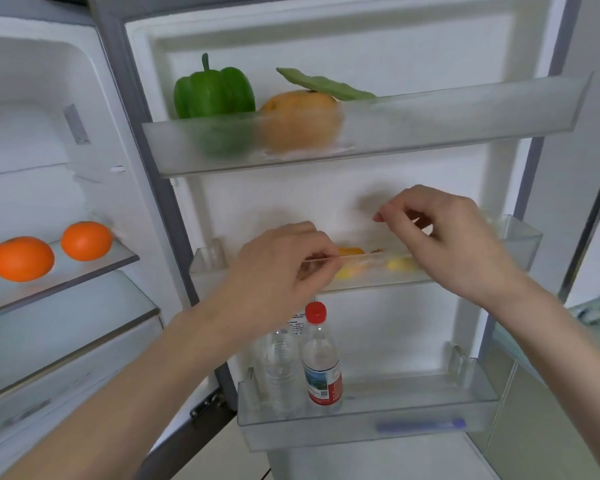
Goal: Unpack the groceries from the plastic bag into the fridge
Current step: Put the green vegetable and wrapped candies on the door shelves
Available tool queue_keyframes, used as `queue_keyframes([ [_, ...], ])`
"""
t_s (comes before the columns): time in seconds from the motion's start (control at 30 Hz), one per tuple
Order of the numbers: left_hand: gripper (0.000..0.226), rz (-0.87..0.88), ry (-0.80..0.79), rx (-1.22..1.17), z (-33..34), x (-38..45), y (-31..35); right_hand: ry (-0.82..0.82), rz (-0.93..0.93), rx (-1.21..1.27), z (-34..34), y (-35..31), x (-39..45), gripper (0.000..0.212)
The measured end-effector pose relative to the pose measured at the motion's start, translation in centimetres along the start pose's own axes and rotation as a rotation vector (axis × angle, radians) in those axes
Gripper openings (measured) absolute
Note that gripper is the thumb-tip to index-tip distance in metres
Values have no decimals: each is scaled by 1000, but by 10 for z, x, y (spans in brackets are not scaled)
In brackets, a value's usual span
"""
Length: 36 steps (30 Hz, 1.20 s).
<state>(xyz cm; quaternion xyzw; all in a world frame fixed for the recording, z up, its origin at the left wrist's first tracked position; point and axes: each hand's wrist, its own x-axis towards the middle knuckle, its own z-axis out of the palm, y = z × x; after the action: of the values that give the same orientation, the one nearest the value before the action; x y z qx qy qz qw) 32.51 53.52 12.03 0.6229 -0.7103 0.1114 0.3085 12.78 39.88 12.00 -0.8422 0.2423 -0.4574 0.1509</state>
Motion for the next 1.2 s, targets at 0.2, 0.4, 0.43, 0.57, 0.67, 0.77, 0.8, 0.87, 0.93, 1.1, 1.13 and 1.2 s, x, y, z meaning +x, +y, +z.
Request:
queue_keyframes([
  [0.2,19,83,116,217,13,-16,3,27,-197,-226,10,13,-31,28],
  [0.4,44,44,52,323,14,-40,16,3,-255,-363,9,4,-51,40],
  [0.43,48,34,38,327,14,-43,18,1,-257,-397,8,2,-55,45],
  [0.57,57,14,26,354,12,-54,27,-86,-238,-551,6,-6,-74,62],
  [0.67,63,-22,32,384,9,-70,34,-139,-242,-653,3,-15,-88,71],
  [0.77,70,-79,23,387,4,-86,46,-158,-257,-692,2,-31,-100,73],
  [0.8,74,-109,7,385,3,-90,51,-163,-267,-696,1,-37,-106,74],
  [0.87,84,-185,-55,386,1,-100,61,-180,-287,-703,-1,-48,-117,78],
  [0.93,91,-252,-129,405,-3,-113,71,-202,-314,-724,-6,-61,-130,80],
  [1.1,88,-249,-87,337,-8,-153,115,-197,-333,-741,-35,-92,-174,76],
  [1.13,86,-224,-68,321,-8,-160,126,-174,-336,-737,-43,-97,-183,75],
  [1.2,84,-175,-42,310,-8,-169,148,-119,-341,-711,-62,-103,-199,74],
])
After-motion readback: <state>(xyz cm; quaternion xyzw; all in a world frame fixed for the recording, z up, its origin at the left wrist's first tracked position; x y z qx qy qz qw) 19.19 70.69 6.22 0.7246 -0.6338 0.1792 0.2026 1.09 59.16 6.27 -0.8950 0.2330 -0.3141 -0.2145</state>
